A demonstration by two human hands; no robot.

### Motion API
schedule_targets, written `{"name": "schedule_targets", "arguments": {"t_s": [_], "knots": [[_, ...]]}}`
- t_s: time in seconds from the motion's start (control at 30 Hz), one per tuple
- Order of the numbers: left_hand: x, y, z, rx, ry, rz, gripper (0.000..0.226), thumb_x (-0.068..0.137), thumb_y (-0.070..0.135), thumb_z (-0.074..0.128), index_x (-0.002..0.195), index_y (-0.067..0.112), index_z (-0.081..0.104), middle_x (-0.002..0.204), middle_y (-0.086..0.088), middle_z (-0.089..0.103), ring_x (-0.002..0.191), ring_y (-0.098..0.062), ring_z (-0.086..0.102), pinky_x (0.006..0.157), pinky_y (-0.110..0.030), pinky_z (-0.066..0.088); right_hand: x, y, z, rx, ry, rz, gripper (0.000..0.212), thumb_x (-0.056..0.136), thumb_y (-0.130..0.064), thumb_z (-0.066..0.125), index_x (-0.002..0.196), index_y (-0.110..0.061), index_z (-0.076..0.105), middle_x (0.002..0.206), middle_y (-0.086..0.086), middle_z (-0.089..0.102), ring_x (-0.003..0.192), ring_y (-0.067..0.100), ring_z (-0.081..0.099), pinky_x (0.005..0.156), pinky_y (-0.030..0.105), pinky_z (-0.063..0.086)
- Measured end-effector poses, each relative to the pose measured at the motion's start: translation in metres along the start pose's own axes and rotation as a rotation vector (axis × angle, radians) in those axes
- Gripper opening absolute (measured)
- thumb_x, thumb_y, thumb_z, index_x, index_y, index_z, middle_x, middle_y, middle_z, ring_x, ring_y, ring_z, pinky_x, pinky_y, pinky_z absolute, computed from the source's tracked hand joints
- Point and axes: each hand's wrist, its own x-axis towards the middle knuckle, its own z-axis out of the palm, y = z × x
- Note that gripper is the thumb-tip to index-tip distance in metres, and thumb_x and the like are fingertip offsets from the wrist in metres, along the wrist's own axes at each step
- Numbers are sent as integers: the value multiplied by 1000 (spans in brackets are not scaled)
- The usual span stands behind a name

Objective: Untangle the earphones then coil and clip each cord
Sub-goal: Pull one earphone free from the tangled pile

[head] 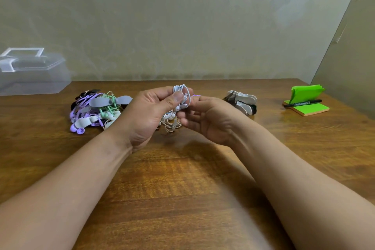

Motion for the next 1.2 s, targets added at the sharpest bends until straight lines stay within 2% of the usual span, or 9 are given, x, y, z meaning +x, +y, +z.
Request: {"name": "schedule_targets", "arguments": {"t_s": [0.13,0.2,0.3,0.4,0.57,0.73,0.9,1.03,1.2], "knots": [[2,-4,4,-89,46,-33,23,98,19,60,112,8,75,99,-11,75,88,-20,65,79,-29,57,-3,-2,1,-39,-18,70,14,106,-12,56,102,-4,67,87,13,72,75,20,74,64,27,63],[5,-6,1,-84,105,-43,20,102,14,56,109,8,74,94,-11,73,90,-20,65,92,-33,56,-5,-9,-5,-280,18,8,10,105,-6,56,98,-5,63,91,17,74,76,24,75,63,31,63],[9,-8,-4,-61,139,-76,22,107,11,50,102,7,71,90,-11,67,91,-19,67,97,-34,55,-7,-27,-26,-840,383,-246,8,99,-6,60,93,-5,65,86,13,76,64,15,69,50,28,55],[9,-11,-3,-59,136,-89,24,109,10,45,99,5,67,80,-7,62,81,-18,61,90,-38,52,-5,-41,-52,-1286,720,-360,16,99,-16,56,100,-16,72,94,1,72,87,18,67,74,39,59],[7,-6,3,-113,167,-110,25,106,5,42,91,4,62,69,-4,51,80,-21,54,76,-34,52,-2,-40,-72,-1303,784,-310,19,102,-15,52,108,-21,70,109,3,68,104,25,63,91,48,58],[6,-5,3,-99,161,-125,25,104,3,42,87,5,61,70,-4,49,77,-20,54,71,-32,50,6,-25,-58,-1356,654,-330,15,99,-25,59,98,-21,73,94,-4,72,88,18,64,77,32,50],[4,-7,4,-67,138,-141,26,106,7,42,88,6,61,70,-3,52,77,-19,56,71,-31,49,16,-7,-46,-1446,588,-209,28,96,-52,64,101,-24,67,97,-5,70,92,21,66,82,39,56],[4,-8,5,-52,126,-151,29,107,8,42,85,7,62,75,-5,53,79,-19,57,69,-29,50,13,-19,-59,-1406,787,-364,14,100,-29,55,109,-23,64,111,0,68,103,26,63,82,38,51],[4,-7,4,-48,108,-161,36,107,8,42,79,10,64,79,-9,51,80,-21,56,70,-32,49,12,-27,-79,-1390,881,-329,45,100,-16,53,145,-21,50,141,12,52,130,33,48,101,45,46]]}}
